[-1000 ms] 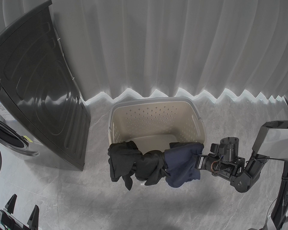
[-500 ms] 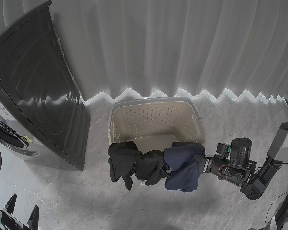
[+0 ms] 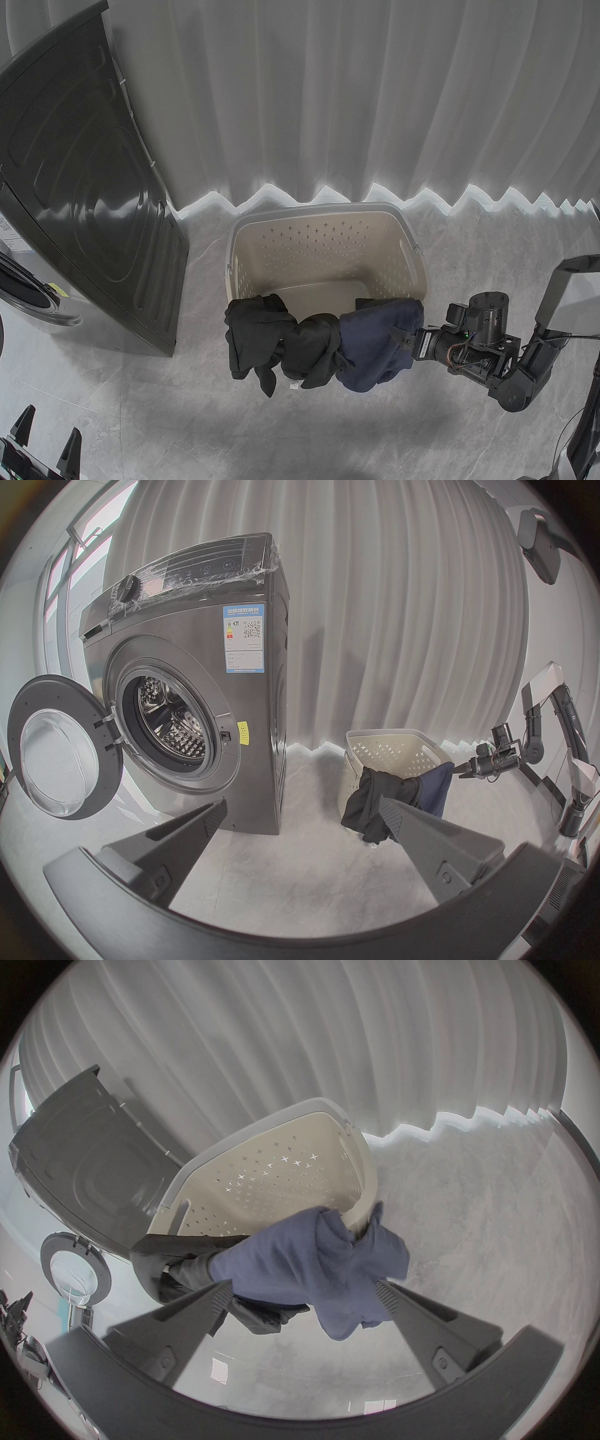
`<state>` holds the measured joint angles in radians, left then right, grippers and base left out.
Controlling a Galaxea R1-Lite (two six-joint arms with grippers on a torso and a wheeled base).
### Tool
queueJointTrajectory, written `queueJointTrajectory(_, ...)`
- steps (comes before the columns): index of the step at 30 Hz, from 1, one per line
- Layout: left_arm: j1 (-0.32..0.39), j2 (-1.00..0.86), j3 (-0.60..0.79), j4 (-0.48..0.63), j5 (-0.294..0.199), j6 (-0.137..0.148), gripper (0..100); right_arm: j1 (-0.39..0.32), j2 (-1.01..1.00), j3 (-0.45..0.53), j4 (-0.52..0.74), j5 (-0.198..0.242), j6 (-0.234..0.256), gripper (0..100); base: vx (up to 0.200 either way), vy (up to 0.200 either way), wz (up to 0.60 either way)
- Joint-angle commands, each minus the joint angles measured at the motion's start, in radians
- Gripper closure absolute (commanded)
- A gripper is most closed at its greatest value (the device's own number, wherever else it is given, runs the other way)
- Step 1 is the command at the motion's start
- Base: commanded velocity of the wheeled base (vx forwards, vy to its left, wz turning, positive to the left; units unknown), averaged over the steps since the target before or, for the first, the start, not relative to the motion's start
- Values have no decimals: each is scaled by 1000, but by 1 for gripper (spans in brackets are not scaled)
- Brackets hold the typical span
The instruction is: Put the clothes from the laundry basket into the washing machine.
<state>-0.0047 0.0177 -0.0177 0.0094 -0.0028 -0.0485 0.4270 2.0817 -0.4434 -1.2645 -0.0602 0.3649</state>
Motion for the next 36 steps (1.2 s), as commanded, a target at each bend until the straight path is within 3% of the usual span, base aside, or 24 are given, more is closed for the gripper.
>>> queueJointTrajectory(1,0,-18,16,0,0,-1,0,-24,101,-78,8,-3,-1,0,0,0,0)
queueJointTrajectory(7,0,-18,16,0,0,-1,0,-37,155,-158,4,-3,-1,0,0,0,0)
queueJointTrajectory(8,0,-18,16,0,0,-1,0,-37,158,-159,2,-3,-1,100,0,0,0)
queueJointTrajectory(22,0,-18,16,0,0,-1,0,2,70,-89,-29,-1,6,100,0,0,0)
queueJointTrajectory(30,0,-18,16,0,0,-1,0,119,-51,8,-29,-4,49,100,0,0,0)
queueJointTrajectory(36,0,-18,16,0,0,-1,0,167,-104,22,-32,-58,58,100,0,0,0)
